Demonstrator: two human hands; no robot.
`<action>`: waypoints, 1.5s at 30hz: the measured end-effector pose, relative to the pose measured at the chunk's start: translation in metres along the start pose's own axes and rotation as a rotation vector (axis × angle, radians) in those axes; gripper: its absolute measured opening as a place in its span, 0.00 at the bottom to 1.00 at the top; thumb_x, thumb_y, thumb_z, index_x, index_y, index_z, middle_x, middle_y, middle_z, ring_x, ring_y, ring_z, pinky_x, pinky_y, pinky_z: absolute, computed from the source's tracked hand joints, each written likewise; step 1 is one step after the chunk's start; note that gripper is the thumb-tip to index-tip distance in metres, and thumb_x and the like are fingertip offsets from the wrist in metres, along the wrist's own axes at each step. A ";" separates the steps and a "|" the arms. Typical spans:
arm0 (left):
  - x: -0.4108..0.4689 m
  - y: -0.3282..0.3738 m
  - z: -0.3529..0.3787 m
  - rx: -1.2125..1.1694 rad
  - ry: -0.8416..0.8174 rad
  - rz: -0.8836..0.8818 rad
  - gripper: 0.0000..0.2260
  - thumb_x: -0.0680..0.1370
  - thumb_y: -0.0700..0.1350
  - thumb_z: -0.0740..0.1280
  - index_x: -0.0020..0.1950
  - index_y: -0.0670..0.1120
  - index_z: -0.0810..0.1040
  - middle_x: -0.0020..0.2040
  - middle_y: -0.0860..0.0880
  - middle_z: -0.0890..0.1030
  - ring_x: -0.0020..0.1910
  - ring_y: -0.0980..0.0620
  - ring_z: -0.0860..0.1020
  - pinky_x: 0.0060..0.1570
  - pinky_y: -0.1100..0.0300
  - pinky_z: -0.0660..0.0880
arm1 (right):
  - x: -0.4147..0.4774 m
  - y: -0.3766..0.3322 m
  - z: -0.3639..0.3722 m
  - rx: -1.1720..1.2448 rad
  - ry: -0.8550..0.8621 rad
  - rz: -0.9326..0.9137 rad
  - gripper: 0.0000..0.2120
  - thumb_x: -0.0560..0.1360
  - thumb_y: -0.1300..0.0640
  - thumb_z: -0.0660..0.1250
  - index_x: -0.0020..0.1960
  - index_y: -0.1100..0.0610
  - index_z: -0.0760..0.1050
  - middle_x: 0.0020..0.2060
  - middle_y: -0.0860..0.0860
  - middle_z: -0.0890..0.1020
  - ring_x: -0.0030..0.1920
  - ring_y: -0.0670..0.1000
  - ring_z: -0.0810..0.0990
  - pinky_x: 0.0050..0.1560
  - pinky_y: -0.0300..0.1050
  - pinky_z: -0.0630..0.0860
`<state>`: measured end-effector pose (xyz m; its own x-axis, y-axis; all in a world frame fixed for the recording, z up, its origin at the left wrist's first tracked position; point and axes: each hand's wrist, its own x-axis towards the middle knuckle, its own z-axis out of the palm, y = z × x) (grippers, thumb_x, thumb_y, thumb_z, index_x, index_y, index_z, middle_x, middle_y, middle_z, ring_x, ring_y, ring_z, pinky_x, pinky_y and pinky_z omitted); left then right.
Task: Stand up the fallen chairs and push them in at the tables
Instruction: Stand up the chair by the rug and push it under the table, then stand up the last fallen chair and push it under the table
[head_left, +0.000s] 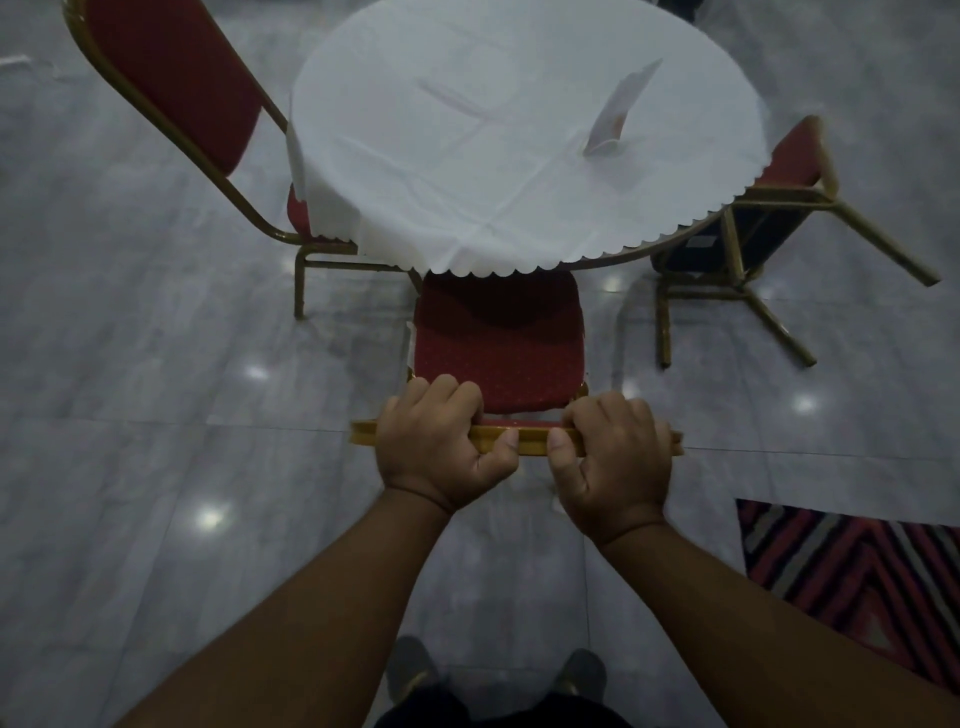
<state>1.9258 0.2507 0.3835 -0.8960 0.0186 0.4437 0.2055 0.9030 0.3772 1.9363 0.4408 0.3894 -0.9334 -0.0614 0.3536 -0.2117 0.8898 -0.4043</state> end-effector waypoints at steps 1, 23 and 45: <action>0.001 -0.001 0.000 -0.003 0.001 0.005 0.22 0.72 0.66 0.57 0.35 0.48 0.70 0.33 0.51 0.69 0.34 0.50 0.66 0.36 0.57 0.58 | 0.001 0.000 0.001 -0.003 0.005 -0.002 0.18 0.76 0.41 0.53 0.41 0.53 0.73 0.37 0.49 0.72 0.40 0.52 0.68 0.42 0.48 0.60; 0.016 0.009 -0.028 0.043 -0.383 -0.012 0.19 0.75 0.64 0.51 0.41 0.50 0.70 0.38 0.52 0.70 0.41 0.47 0.69 0.45 0.49 0.70 | -0.004 -0.010 -0.034 -0.087 -0.300 0.242 0.28 0.78 0.30 0.50 0.69 0.45 0.69 0.59 0.49 0.73 0.61 0.52 0.68 0.59 0.49 0.68; 0.136 0.425 0.123 -0.104 -0.824 0.525 0.29 0.84 0.58 0.52 0.80 0.43 0.63 0.79 0.41 0.65 0.79 0.43 0.61 0.78 0.45 0.58 | -0.020 0.315 -0.290 -0.370 -0.249 0.805 0.34 0.82 0.35 0.47 0.81 0.54 0.54 0.82 0.51 0.53 0.81 0.51 0.50 0.79 0.53 0.47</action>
<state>1.8433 0.6897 0.5043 -0.6670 0.7360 -0.1159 0.6544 0.6531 0.3811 1.9725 0.8533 0.4998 -0.8035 0.5817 -0.1264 0.5950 0.7915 -0.1394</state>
